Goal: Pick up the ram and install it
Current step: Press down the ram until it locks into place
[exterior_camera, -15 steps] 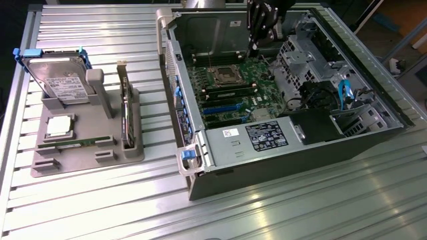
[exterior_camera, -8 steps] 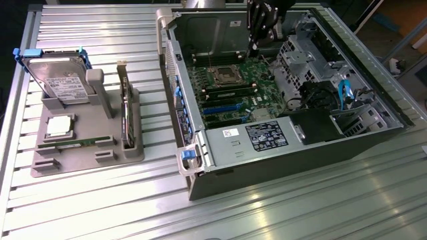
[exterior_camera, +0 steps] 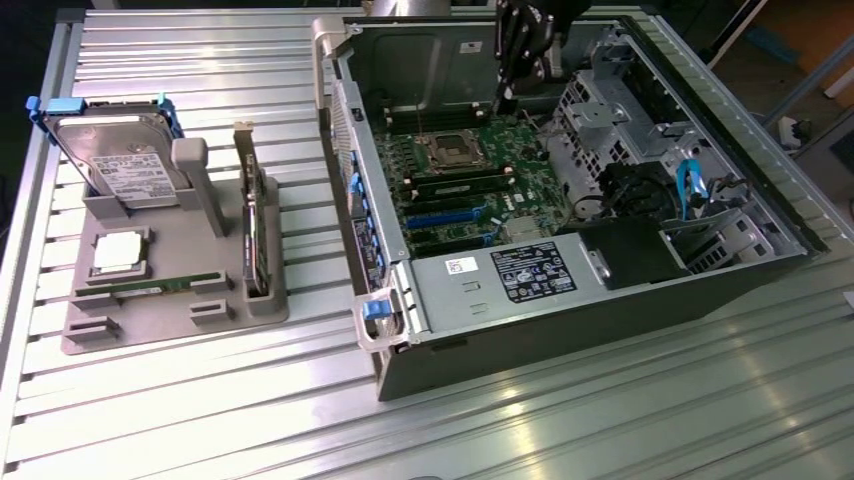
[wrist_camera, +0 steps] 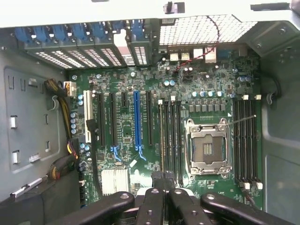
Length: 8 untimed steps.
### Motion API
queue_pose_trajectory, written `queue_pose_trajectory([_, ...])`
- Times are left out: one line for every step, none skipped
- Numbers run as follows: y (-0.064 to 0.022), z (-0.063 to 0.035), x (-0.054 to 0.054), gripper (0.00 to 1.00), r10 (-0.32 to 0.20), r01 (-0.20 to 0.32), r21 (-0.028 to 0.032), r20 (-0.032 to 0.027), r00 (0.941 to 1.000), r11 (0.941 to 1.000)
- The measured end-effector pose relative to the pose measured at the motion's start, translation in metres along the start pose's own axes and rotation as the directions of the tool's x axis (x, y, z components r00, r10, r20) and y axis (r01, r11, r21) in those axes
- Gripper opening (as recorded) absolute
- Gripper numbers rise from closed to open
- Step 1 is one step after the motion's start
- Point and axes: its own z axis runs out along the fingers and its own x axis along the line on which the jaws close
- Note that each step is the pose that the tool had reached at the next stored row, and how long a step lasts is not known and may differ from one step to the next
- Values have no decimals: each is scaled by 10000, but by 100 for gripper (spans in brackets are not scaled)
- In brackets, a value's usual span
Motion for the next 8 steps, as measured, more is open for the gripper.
queue_pose_trajectory([0,1,0,11,200,-200,-6,3,9998,9998])
queue_pose_trajectory([0,3,0,11,471,-471,-15,7,9989,9989])
queue_pose_trajectory([0,4,0,11,604,-604,-18,9,9982,9982])
queue_pose_trajectory([0,5,0,11,783,-783,-24,12,9969,9969])
queue_pose_trajectory([0,6,0,11,968,-968,-30,14,9953,9953])
queue_pose_trajectory([0,7,0,11,1132,-1132,-35,16,9936,9936])
queue_pose_trajectory([0,9,0,11,1337,-1336,-41,19,9910,9910])
queue_pose_trajectory([0,9,0,11,1473,-1473,-46,19,9891,9891])
